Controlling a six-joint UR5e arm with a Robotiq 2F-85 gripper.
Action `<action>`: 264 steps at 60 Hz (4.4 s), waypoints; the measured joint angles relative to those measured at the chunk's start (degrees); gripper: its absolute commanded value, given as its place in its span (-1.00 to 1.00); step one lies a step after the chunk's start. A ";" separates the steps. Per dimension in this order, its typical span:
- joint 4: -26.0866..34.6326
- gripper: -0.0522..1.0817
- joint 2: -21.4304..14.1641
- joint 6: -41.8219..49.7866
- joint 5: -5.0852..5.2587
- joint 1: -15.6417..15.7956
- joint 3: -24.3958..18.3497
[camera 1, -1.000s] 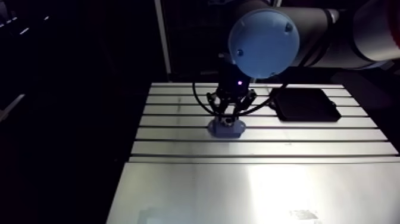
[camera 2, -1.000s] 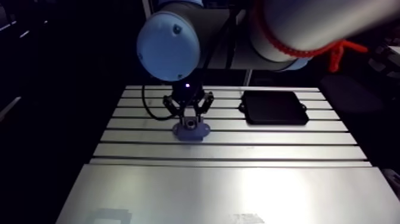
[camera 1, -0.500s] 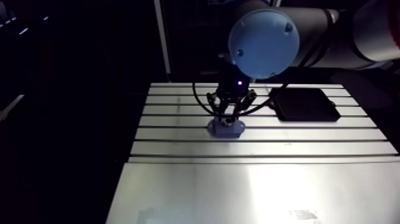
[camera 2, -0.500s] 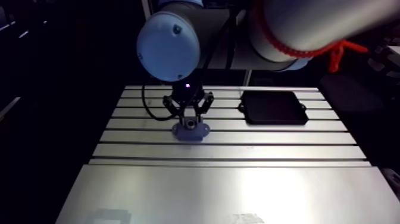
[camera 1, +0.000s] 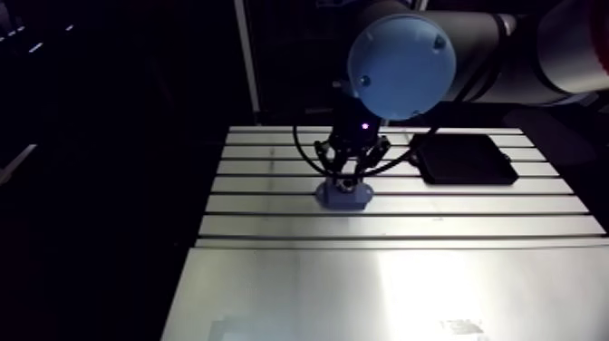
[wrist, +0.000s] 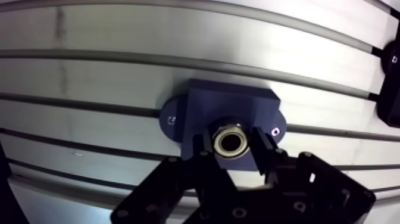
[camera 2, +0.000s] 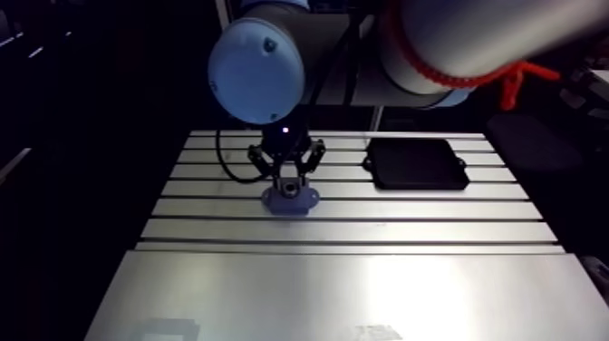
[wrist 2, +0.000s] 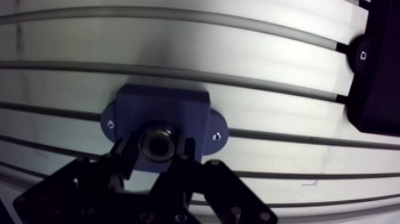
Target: Pick up the bearing and press it into the housing until flush.
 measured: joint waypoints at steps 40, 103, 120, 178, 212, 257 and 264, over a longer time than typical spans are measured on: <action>-1.89 0.34 0.50 -0.08 0.22 0.00 0.10; -1.53 0.35 -0.17 -0.15 0.23 0.07 0.99; -1.54 0.35 -0.24 -0.15 0.17 0.05 1.20; 1.42 0.41 -2.41 0.34 0.39 0.05 -1.16; 7.77 0.99 -4.13 2.88 0.82 -0.04 -4.08; 3.45 0.99 -2.46 2.49 0.49 -0.02 -1.21; 2.73 0.99 -2.13 2.41 0.59 -0.05 -0.80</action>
